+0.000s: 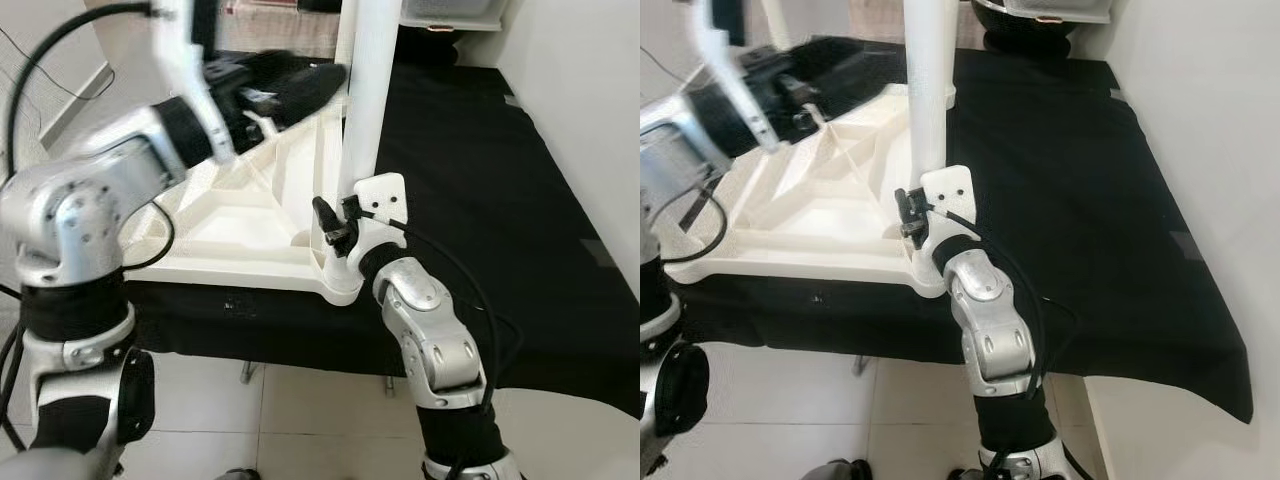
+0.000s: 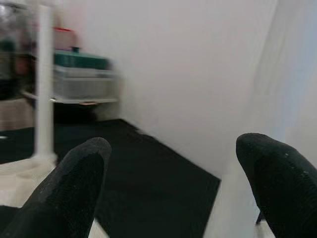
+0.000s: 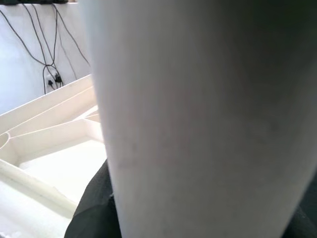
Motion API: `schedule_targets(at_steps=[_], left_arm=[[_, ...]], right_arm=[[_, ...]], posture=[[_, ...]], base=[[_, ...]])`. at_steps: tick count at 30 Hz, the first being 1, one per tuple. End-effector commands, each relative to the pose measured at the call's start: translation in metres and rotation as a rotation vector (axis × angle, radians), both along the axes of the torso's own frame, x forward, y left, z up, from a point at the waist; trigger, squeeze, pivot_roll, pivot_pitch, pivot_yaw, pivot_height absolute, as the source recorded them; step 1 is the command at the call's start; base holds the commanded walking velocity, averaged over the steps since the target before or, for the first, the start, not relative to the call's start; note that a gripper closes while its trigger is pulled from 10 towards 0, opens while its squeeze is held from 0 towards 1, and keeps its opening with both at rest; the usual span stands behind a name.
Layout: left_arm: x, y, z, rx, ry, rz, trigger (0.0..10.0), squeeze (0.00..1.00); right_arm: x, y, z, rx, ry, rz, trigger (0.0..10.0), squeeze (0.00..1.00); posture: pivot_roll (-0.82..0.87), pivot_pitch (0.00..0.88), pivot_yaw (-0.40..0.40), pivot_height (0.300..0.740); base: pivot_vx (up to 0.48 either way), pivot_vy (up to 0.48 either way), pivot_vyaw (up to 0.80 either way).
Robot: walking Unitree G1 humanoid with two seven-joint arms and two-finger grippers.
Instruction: Building children table
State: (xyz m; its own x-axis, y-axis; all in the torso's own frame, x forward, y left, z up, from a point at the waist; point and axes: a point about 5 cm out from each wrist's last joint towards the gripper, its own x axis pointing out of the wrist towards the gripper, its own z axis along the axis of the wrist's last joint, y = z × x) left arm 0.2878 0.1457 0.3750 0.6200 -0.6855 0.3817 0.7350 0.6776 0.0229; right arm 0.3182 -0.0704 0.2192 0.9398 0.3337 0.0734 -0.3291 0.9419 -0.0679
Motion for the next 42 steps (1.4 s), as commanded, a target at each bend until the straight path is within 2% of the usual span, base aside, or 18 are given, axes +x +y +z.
schedule_targets(at_steps=[1, 2, 5, 6, 7, 8, 10, 11, 12, 15, 18, 22, 23, 24, 25, 29, 32, 42], left_arm=[[-0.016, 0.002, -0.003, 0.016, -0.028, -0.036, 10.0, 0.00], [-0.016, 0.002, -0.003, 0.016, -0.028, -0.036, 10.0, 0.00], [-0.038, 0.000, -0.027, 0.101, -0.014, -0.075, 10.0, 0.00], [-0.049, -0.004, -0.043, 0.153, 0.015, -0.093, 10.0, 0.00], [-0.058, -0.008, -0.066, 0.215, 0.071, -0.090, 10.0, 0.00], [-0.058, -0.008, -0.066, 0.215, 0.071, -0.090, 10.0, 0.00], [-0.077, -0.012, -0.110, 0.302, 0.192, -0.064, 10.0, 0.00], [-0.082, -0.011, -0.135, 0.336, 0.264, -0.019, 10.0, 0.00], [-0.087, -0.010, -0.153, 0.352, 0.314, 0.013, 10.0, 0.00], [-0.090, -0.011, -0.166, 0.351, 0.348, 0.032, 10.0, 0.00], [-0.090, -0.024, -0.197, 0.289, 0.410, 0.131, 10.0, 0.00], [-0.089, -0.027, -0.207, 0.253, 0.429, 0.184, 10.0, 0.00], [-0.090, -0.027, -0.211, 0.253, 0.438, 0.208, 10.0, 0.00], [-0.091, -0.028, -0.214, 0.245, 0.447, 0.222, 10.0, 0.00], [-0.091, -0.028, -0.214, 0.245, 0.447, 0.222, 10.0, 0.00], [-0.097, -0.022, -0.211, 0.198, 0.436, 0.275, 10.0, 0.00], [-0.103, -0.021, -0.212, 0.211, 0.408, 0.286, 10.0, 0.00], [-0.130, -0.036, -0.211, 0.225, 0.317, 0.253, 10.0, 0.00]], right_arm=[[0.007, -0.016, -0.035, -0.033, 0.189, -0.111, 0.0, 0.00], [0.007, -0.016, -0.035, -0.033, 0.189, -0.111, 0.0, 0.00], [0.009, -0.017, -0.035, -0.025, 0.186, -0.115, 0.0, 0.00], [0.010, -0.017, -0.034, -0.018, 0.184, -0.116, 3.6, 0.00], [0.010, -0.018, -0.033, -0.005, 0.180, -0.121, 10.0, 0.00], [0.010, -0.018, -0.033, -0.005, 0.180, -0.121, 10.0, 0.00], [0.012, -0.020, -0.030, 0.035, 0.155, -0.118, 10.0, 0.00], [0.012, -0.022, -0.027, 0.062, 0.131, -0.105, 10.0, 0.71], [0.013, -0.023, -0.024, 0.084, 0.107, -0.084, 10.0, 1.00], [0.013, -0.024, -0.022, 0.105, 0.089, -0.066, 10.0, 1.00], [0.012, -0.027, -0.013, 0.200, 0.036, 0.041, 10.0, 1.00], [0.010, -0.028, -0.006, 0.220, 0.004, 0.144, 10.0, 1.00], [0.010, -0.029, -0.001, 0.225, -0.010, 0.231, 10.0, 0.22], [0.011, -0.031, 0.003, 0.200, -0.032, 0.292, 10.0, 0.00], [0.011, -0.031, 0.003, 0.200, -0.032, 0.292, 10.0, 0.00], [0.025, -0.044, 0.027, 0.043, -0.106, 0.587, 10.0, 0.00], [0.029, -0.046, 0.037, -0.005, -0.124, 0.694, 10.0, 0.00], [0.040, -0.045, 0.059, -0.030, -0.110, 1.012, 10.0, 0.00]], posture=[[0.02, 0.155, -0.082, 0.740], [0.02, 0.155, -0.082, 0.740], [0.03, 0.154, -0.076, 0.740], [0.03, 0.155, -0.074, 0.740], [0.03, 0.158, -0.070, 0.740], [0.03, 0.158, -0.070, 0.740], [0.03, 0.161, -0.066, 0.740], [0.04, 0.168, -0.053, 0.740], [0.04, 0.171, -0.051, 0.740], [0.04, 0.171, -0.051, 0.740], [0.04, 0.187, -0.037, 0.740], [0.04, 0.196, -0.035, 0.740], [0.05, 0.205, -0.036, 0.740], [0.05, 0.211, -0.038, 0.740], [0.05, 0.211, -0.038, 0.740], [0.07, 0.236, -0.050, 0.740], [0.08, 0.248, -0.056, 0.740], [0.13, 0.307, -0.082, 0.740]], base=[[0.000, 0.000, 0.00], [0.000, 0.000, 0.00], [0.000, 0.000, 0.00], [0.000, 0.000, 0.00], [0.000, 0.000, 0.00], [0.000, 0.000, 0.00], [0.000, 0.000, 0.00], [0.000, 0.000, 0.00], [0.000, 0.000, 0.00], [0.000, 0.000, 0.00], [0.000, 0.000, 0.00], [0.000, 0.000, 0.00], [0.000, 0.000, 0.00], [0.000, 0.000, 0.00], [0.000, 0.000, 0.00], [0.000, 0.000, 0.00], [0.000, 0.000, 0.00], [0.000, 0.000, 0.00]])
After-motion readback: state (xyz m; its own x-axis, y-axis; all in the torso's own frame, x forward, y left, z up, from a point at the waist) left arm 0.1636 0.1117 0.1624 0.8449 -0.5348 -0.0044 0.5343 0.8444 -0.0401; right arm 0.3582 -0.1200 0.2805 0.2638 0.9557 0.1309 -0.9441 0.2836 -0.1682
